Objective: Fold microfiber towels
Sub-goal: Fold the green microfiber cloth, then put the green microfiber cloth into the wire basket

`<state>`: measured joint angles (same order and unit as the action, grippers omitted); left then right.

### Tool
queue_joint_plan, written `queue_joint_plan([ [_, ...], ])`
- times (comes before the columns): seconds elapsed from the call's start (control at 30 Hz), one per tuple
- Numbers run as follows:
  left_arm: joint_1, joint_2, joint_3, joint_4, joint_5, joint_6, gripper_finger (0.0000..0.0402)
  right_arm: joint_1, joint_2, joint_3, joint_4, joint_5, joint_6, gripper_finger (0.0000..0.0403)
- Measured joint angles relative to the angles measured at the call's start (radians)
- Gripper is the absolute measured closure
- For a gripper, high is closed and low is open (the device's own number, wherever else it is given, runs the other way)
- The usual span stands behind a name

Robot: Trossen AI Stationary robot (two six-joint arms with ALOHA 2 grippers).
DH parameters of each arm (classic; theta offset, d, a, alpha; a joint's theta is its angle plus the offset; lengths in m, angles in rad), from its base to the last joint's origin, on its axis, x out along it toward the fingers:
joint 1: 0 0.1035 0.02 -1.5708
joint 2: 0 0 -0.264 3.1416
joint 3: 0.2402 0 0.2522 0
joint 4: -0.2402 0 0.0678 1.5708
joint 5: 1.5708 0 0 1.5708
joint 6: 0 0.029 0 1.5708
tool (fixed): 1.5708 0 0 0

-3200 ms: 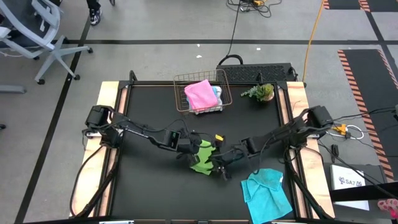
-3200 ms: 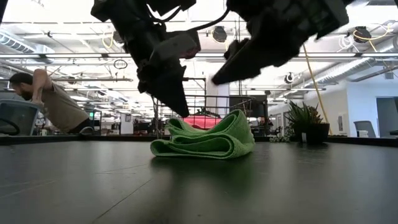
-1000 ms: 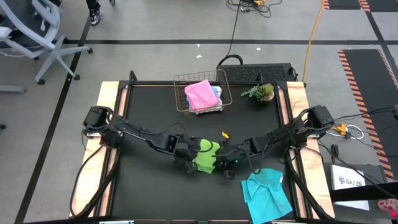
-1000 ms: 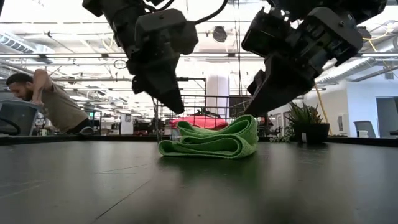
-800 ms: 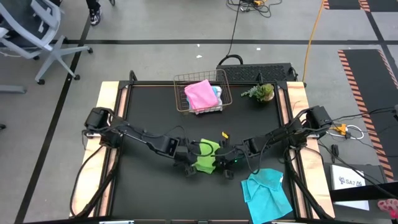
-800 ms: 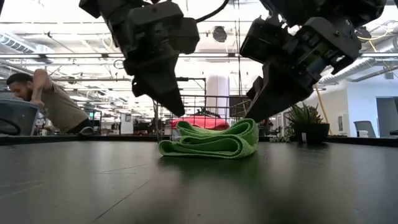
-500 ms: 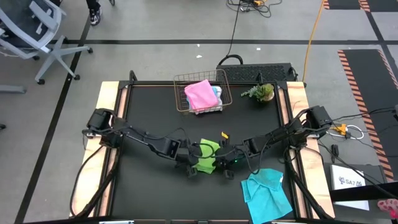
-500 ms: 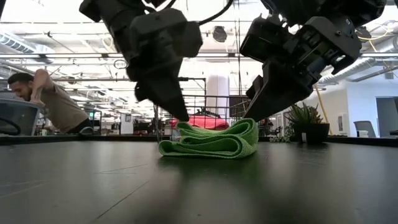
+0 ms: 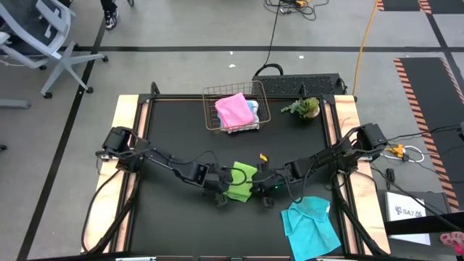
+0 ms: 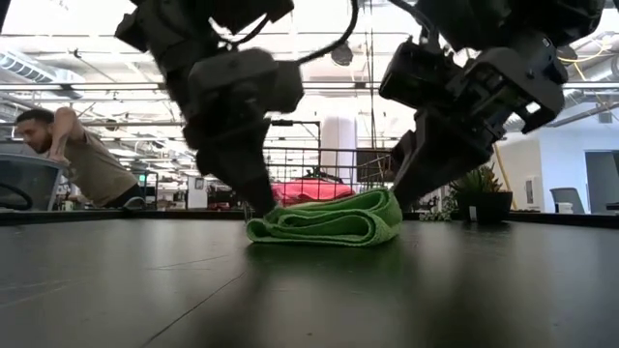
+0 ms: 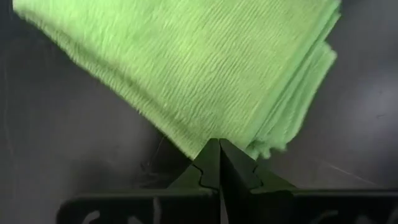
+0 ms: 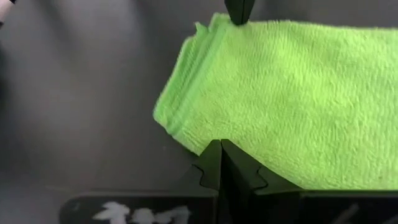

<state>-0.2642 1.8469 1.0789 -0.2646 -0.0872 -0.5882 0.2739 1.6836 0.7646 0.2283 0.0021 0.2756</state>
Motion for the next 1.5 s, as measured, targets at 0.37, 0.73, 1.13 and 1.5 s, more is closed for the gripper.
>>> queue_joint_plan([
  [0.37, 0.000, 0.000, -0.039, 0.041, -0.003, -0.043, 0.0394, -0.003, 0.000, -0.032, 0.012, 0.054, 0.000, 0.0403],
  [0.73, 0.002, -0.025, -0.039, 0.003, -0.008, -0.102, 0.0392, -0.079, -0.162, -0.024, -0.050, -0.056, 0.198, 0.0402],
  [1.13, 0.002, -0.068, -0.036, -0.022, -0.053, -0.106, 0.0391, -0.216, -0.145, -0.025, -0.181, -0.056, 0.176, 0.0272],
  [1.5, 0.008, -0.070, -0.038, -0.033, -0.053, -0.104, 0.0384, -0.278, -0.016, -0.025, -0.125, -0.087, 0.178, 0.0203],
])
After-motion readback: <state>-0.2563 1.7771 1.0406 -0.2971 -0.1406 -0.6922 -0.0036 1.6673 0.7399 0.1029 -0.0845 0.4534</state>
